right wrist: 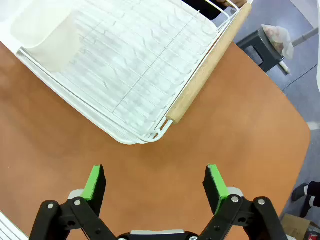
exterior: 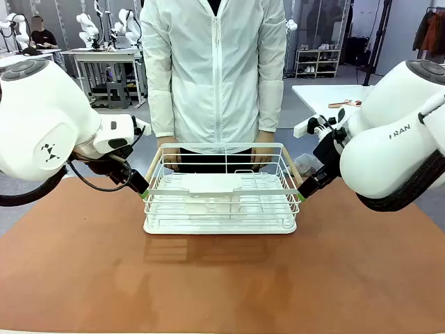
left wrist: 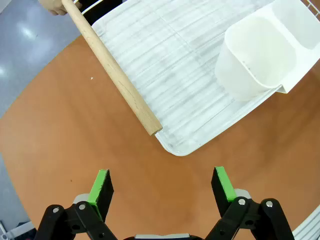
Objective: Clean the table.
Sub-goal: Pick up the Lint Roller when the human hands it over.
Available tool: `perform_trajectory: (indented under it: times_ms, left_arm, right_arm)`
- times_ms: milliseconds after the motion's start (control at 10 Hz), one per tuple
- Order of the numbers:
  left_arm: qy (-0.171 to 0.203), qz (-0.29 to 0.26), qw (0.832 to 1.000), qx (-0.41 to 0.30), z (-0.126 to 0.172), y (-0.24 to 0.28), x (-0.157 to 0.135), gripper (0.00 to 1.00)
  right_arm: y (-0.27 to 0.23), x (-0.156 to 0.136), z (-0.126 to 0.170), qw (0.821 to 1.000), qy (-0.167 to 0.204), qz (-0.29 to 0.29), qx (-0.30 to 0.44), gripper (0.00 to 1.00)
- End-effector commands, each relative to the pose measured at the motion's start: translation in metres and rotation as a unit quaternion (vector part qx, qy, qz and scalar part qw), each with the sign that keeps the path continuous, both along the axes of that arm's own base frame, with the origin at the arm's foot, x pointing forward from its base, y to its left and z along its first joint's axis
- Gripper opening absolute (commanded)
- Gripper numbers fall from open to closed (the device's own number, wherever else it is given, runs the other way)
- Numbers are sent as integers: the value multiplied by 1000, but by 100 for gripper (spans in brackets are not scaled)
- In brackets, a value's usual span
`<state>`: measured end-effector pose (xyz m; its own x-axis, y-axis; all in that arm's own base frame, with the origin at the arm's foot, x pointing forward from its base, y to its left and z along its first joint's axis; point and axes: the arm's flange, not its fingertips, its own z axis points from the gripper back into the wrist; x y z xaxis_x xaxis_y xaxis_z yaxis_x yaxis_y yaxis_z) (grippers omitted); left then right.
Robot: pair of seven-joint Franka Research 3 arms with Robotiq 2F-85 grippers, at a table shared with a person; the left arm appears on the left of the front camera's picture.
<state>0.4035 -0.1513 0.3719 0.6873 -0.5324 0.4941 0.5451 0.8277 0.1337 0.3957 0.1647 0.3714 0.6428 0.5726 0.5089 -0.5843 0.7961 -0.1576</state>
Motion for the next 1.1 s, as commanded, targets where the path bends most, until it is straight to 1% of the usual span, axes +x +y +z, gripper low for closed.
perform_trajectory:
  times_ms: [0,900,1000]
  left_arm:
    - [0,0,1000,0,0,0,0,100]
    - [0,-1,1000,0,0,-1,0,100]
    - [47,-5,994,-104,45,12,20,100]
  right_arm:
    - [0,0,0,1000,0,0,0,100]
    - [0,0,0,1000,0,0,0,100]
    - [-11,16,45,998,1,-2,58,100]
